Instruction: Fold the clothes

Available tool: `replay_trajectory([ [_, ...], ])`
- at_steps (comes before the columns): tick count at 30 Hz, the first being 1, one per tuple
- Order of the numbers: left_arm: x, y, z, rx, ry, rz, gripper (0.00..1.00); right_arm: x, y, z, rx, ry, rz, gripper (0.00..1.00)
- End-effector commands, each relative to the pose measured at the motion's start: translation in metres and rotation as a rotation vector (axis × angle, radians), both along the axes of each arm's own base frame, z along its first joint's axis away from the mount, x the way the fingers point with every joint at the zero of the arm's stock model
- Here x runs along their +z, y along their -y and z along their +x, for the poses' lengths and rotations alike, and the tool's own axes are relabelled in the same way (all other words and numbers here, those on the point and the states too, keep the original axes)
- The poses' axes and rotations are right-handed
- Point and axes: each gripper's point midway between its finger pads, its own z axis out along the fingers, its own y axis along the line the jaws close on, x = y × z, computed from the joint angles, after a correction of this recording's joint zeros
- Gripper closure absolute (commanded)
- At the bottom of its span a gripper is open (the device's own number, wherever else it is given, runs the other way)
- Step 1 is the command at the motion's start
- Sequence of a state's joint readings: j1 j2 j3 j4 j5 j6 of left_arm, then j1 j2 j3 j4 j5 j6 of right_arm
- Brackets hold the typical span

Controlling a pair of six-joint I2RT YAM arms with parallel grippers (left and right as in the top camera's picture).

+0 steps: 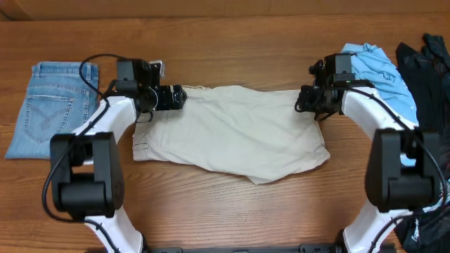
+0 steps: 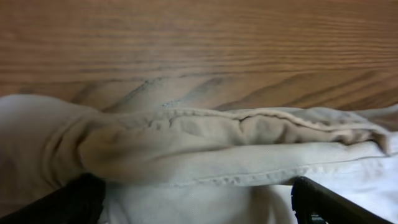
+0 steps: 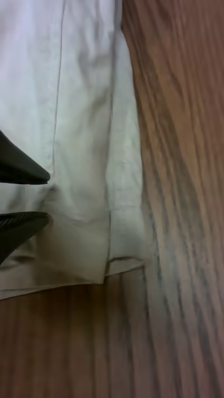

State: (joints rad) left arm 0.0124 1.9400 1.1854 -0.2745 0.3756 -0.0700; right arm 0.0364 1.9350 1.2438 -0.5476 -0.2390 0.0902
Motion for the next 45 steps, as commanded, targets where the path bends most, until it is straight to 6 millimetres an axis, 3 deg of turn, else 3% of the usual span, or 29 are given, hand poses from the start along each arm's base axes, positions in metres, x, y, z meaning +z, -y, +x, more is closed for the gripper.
replay_trajectory([
  [1, -0.026, -0.003, -0.001, 0.043, -0.068, -0.021, 0.00, -0.031, -0.003, 0.010, 0.016, -0.012, -0.001, 0.79],
  [4, -0.029, -0.007, -0.004, 0.049, -0.086, -0.021, 0.00, -0.041, 0.007, 0.025, -0.028, 0.027, -0.040, 0.76],
  [8, -0.041, -0.016, -0.024, -0.006, -0.151, 0.063, 0.00, -0.033, 0.034, 0.049, -0.195, 0.105, -0.083, 0.75],
  [14, -0.053, -0.032, -0.040, 0.014, -0.227, 0.162, 0.00, -0.044, 0.059, 0.030, -0.246, 0.028, -0.206, 0.75],
  [24, -0.058, -0.036, -0.051, 0.019, -0.277, 0.186, 0.00, -0.044, 0.064, 0.029, -0.264, 0.023, -0.231, 0.71],
  [27, -0.044, -0.036, -0.050, 0.009, -0.257, 0.190, 0.00, -0.043, 0.064, 0.024, -0.259, 0.005, -0.238, 0.62],
  [31, 0.010, -0.037, -0.039, 0.015, -0.173, 0.194, 0.00, 0.001, 0.068, 0.027, -0.275, 0.069, -0.236, 0.55],
  [32, 0.037, -0.037, -0.038, 0.019, -0.142, 0.195, 0.00, 0.034, 0.068, 0.029, -0.281, 0.117, -0.230, 0.53],
  [34, 0.066, -0.037, -0.043, 0.021, -0.118, 0.195, 0.00, 0.066, 0.067, 0.025, -0.284, 0.151, -0.223, 0.53],
  [37, 0.088, -0.043, -0.061, 0.037, -0.127, 0.227, 0.00, 0.102, 0.061, 0.007, -0.268, 0.169, -0.190, 0.49],
  [41, 0.072, -0.061, -0.097, 0.122, -0.296, 0.305, 0.00, 0.101, 0.043, -0.019, -0.214, 0.074, -0.106, 0.50],
  [45, 0.044, -0.069, -0.117, 0.183, -0.402, 0.296, 0.00, 0.092, 0.033, -0.035, -0.188, -0.005, -0.063, 0.50],
])
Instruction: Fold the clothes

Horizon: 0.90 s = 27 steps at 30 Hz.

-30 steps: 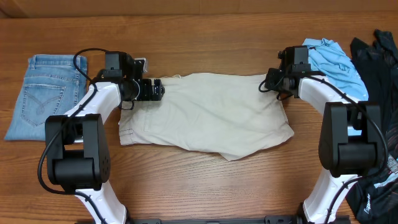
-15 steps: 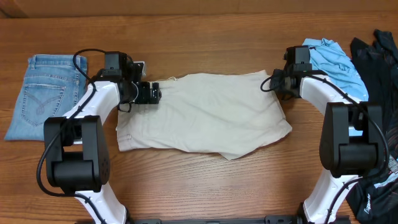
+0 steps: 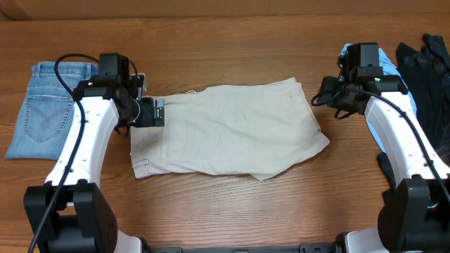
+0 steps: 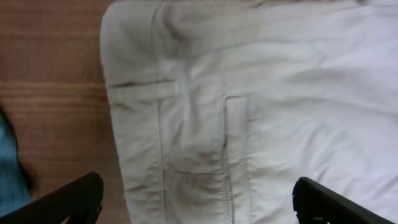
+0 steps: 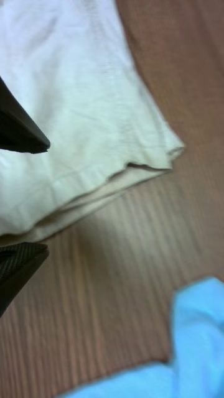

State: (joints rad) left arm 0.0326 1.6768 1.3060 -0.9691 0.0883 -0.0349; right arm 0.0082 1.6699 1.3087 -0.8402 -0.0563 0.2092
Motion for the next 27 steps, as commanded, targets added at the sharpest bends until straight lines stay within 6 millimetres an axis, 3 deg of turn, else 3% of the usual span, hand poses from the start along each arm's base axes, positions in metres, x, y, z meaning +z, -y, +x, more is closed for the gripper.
replay_trajectory([
  [1, -0.032, -0.017, -0.019, 0.104, -0.104, 0.018, 0.00, -0.003, -0.011, -0.004, 0.021, -0.025, 0.064, 0.50],
  [9, -0.096, -0.031, -0.036, 0.202, -0.250, -0.083, 0.00, -0.005, -0.012, -0.008, 0.024, -0.045, 0.073, 0.50],
  [15, -0.136, -0.001, -0.033, 0.123, -0.304, -0.253, 0.02, -0.005, -0.012, -0.009, 0.024, -0.047, 0.072, 0.50],
  [20, -0.161, 0.013, -0.039, 0.046, -0.348, -0.338, 0.31, -0.005, -0.012, -0.009, 0.024, -0.049, 0.072, 0.50],
  [23, -0.165, 0.013, -0.041, 0.028, -0.352, -0.339, 0.55, -0.005, -0.012, -0.009, 0.024, -0.049, 0.072, 0.50],
  [26, -0.165, 0.013, -0.039, 0.026, -0.344, -0.338, 0.64, -0.005, -0.012, -0.009, 0.024, -0.049, 0.072, 0.50],
  [27, -0.165, 0.012, -0.038, 0.027, -0.343, -0.337, 0.73, -0.005, -0.012, -0.009, 0.024, -0.049, 0.072, 0.50],
])
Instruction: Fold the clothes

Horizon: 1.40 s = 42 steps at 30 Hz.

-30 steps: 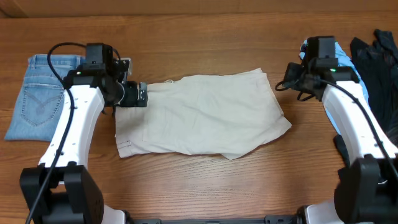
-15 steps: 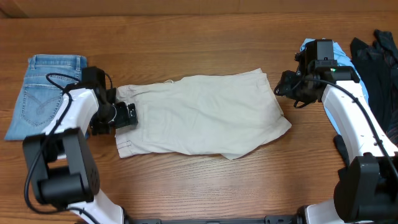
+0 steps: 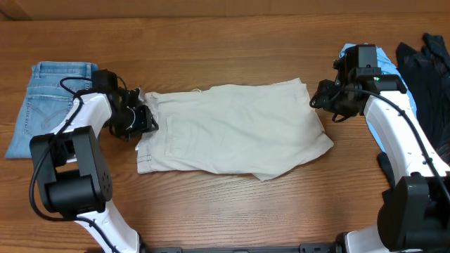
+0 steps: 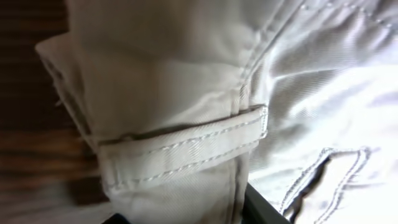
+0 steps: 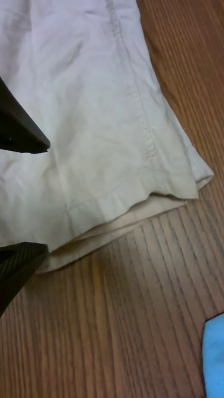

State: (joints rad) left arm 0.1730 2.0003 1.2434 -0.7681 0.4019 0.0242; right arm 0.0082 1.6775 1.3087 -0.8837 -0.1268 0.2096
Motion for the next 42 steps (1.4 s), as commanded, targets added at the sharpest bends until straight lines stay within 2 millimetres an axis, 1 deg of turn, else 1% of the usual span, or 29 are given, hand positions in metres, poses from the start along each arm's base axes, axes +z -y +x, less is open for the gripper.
replay_trajectory([
  [1, -0.056, 0.009, -0.047, -0.035, -0.197, -0.026, 0.83, 0.001, 0.000, 0.001, -0.003, 0.003, 0.008, 0.50],
  [2, -0.054, 0.008, -0.046, -0.030, -0.197, -0.026, 0.86, 0.001, 0.000, 0.001, -0.003, 0.003, 0.008, 0.50],
  [3, -0.050, 0.004, -0.043, -0.022, -0.195, -0.027, 0.91, 0.001, 0.000, 0.001, -0.003, 0.003, 0.007, 0.50],
  [4, -0.046, 0.001, -0.038, -0.014, -0.188, -0.026, 0.94, 0.001, 0.000, 0.001, -0.003, 0.003, 0.007, 0.50],
  [5, -0.042, -0.003, -0.035, -0.007, -0.185, -0.023, 0.96, 0.001, 0.000, 0.001, -0.003, 0.003, 0.008, 0.50],
  [8, -0.016, -0.021, -0.017, 0.019, -0.146, -0.010, 0.96, 0.001, 0.000, 0.001, -0.003, 0.003, 0.008, 0.49],
  [11, 0.022, -0.044, -0.001, 0.059, -0.106, 0.021, 0.96, 0.001, -0.001, 0.001, -0.001, 0.002, 0.012, 0.50],
  [13, 0.046, -0.058, 0.005, 0.074, -0.082, 0.051, 0.96, 0.001, -0.002, 0.001, 0.002, 0.002, 0.015, 0.50],
  [14, 0.057, -0.063, 0.007, 0.079, -0.072, 0.062, 0.96, 0.001, -0.004, 0.001, 0.007, 0.003, 0.015, 0.50],
  [16, 0.087, -0.074, 0.012, 0.080, -0.042, 0.094, 0.96, 0.001, -0.008, 0.001, 0.019, 0.004, 0.016, 0.50],
  [18, 0.111, -0.080, 0.016, 0.084, -0.015, 0.116, 0.96, 0.002, -0.016, 0.001, 0.039, 0.006, 0.028, 0.50],
  [19, 0.125, -0.081, 0.017, 0.086, -0.001, 0.120, 0.96, 0.003, -0.025, 0.000, 0.067, 0.009, 0.053, 0.51],
  [20, 0.139, -0.081, 0.018, 0.087, 0.015, 0.119, 0.96, 0.005, -0.039, 0.000, 0.115, 0.017, 0.092, 0.53],
  [22, 0.163, -0.075, 0.019, 0.082, 0.042, 0.104, 0.96, 0.009, -0.063, -0.003, 0.184, 0.024, 0.148, 0.55],
  [24, 0.187, -0.061, 0.019, 0.070, 0.072, 0.050, 0.96, 0.011, -0.084, -0.006, 0.236, 0.031, 0.179, 0.56],
  [26, 0.212, -0.042, 0.019, 0.042, 0.112, -0.026, 0.96, 0.014, -0.103, -0.008, 0.263, 0.037, 0.208, 0.56],
  [27, 0.229, -0.029, 0.017, 0.028, 0.131, -0.076, 0.96, 0.016, -0.117, -0.010, 0.277, 0.039, 0.228, 0.56],
  [29, 0.243, -0.023, 0.016, 0.020, 0.153, -0.096, 0.96, 0.018, -0.130, -0.015, 0.300, 0.033, 0.254, 0.57],
  [30, 0.249, -0.022, 0.016, 0.019, 0.167, -0.099, 0.96, 0.020, -0.147, -0.021, 0.347, 0.023, 0.304, 0.57],
  [33, 0.255, -0.020, 0.015, 0.028, 0.168, -0.113, 0.96, 0.024, -0.184, -0.031, 0.433, 0.016, 0.397, 0.58],
  [37, 0.259, -0.012, 0.015, 0.023, 0.172, -0.161, 0.96, 0.017, -0.227, -0.038, 0.455, -0.002, 0.444, 0.64],
  [38, 0.259, -0.011, 0.015, 0.021, 0.172, -0.160, 0.96, 0.016, -0.241, -0.042, 0.471, -0.013, 0.473, 0.65],
  [39, 0.259, -0.010, 0.015, 0.017, 0.171, -0.160, 0.96, 0.014, -0.263, -0.049, 0.515, -0.023, 0.517, 0.66],
  [42, 0.258, -0.006, 0.015, 0.003, 0.170, -0.153, 0.96, 0.009, -0.295, -0.064, 0.573, -0.044, 0.561, 0.67],
])
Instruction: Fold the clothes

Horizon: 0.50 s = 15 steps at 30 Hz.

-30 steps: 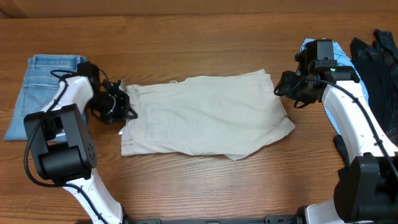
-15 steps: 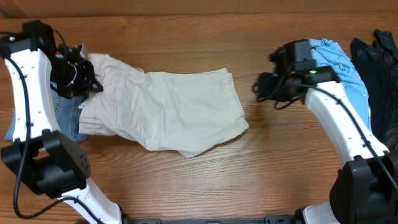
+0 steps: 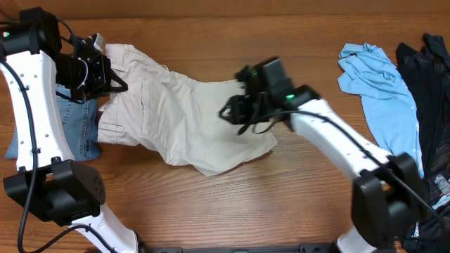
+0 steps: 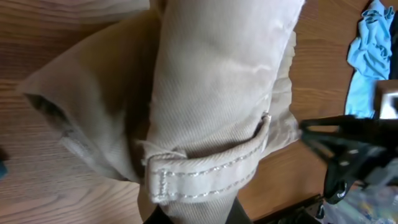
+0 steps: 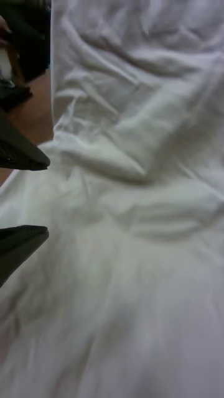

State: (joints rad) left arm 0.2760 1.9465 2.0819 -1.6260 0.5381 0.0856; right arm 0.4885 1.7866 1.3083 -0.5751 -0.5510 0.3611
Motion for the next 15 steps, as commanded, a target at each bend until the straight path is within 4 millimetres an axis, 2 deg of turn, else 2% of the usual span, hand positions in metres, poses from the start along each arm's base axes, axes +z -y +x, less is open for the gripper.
replay_trajectory([
  [1, 0.024, 0.016, 0.002, -0.038, 0.084, -0.035, 0.96, -0.005, -0.042, -0.027, 0.070, -0.085, 0.070, 0.69],
  [6, 0.024, 0.026, 0.002, -0.064, 0.083, -0.037, 0.96, -0.026, -0.080, -0.049, 0.132, -0.118, 0.078, 0.70],
  [9, 0.024, 0.033, 0.001, -0.080, 0.082, -0.037, 0.96, -0.041, -0.094, -0.058, 0.146, -0.154, 0.079, 0.71],
  [15, 0.025, 0.049, 0.001, -0.094, 0.068, -0.058, 0.96, -0.058, -0.119, -0.075, 0.224, -0.218, 0.150, 0.71],
])
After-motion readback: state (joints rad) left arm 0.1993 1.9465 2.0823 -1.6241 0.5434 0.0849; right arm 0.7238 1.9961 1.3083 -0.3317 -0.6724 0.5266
